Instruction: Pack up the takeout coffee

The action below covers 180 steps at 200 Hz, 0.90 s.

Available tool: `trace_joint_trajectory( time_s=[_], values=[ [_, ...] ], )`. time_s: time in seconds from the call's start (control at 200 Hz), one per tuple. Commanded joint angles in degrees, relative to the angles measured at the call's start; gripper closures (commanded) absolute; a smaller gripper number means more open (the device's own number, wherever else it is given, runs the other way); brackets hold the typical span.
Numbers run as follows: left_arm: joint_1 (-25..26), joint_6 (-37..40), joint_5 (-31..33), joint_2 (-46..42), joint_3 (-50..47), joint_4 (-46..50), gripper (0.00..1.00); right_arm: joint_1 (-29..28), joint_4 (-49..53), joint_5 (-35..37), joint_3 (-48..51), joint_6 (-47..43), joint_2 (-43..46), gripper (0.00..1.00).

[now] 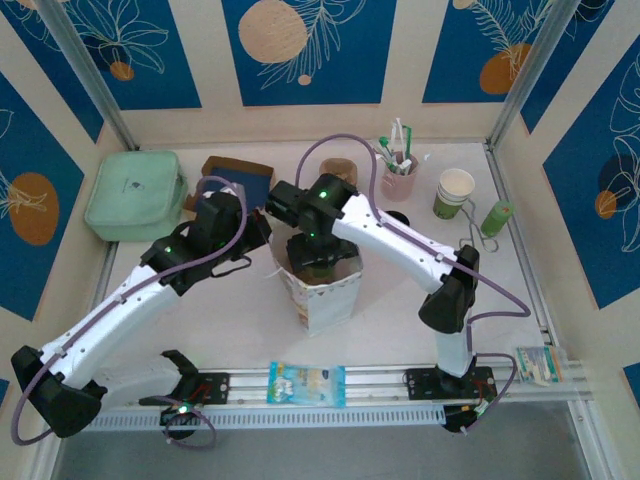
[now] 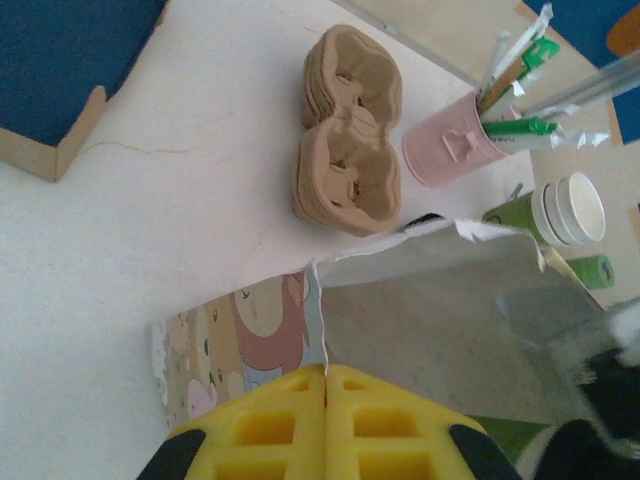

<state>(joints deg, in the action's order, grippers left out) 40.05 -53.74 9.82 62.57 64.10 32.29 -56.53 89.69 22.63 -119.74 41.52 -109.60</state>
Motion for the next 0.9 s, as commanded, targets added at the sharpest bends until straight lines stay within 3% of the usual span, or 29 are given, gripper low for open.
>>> trace_joint_trajectory(
  time_s=[0.0, 0.15, 0.896],
  values=[
    [1.8, -5.5, 6.3, -0.9, -0.5, 1.1, 1.0, 0.5, 3.0, -0.8, -4.0, -2.8, -0.5, 0.74],
    [3.8, -7.7, 9.5, -0.2, -0.2, 1.1, 1.0, 0.2, 3.2, -1.5, -4.5, -3.4, -1.0, 0.74],
    [5.0, -4.0, 8.6, 0.5, 0.1, 0.7, 1.0, -1.4, -0.3, -4.5, 6.5, -2.3, 3.5, 0.75]
  ],
)
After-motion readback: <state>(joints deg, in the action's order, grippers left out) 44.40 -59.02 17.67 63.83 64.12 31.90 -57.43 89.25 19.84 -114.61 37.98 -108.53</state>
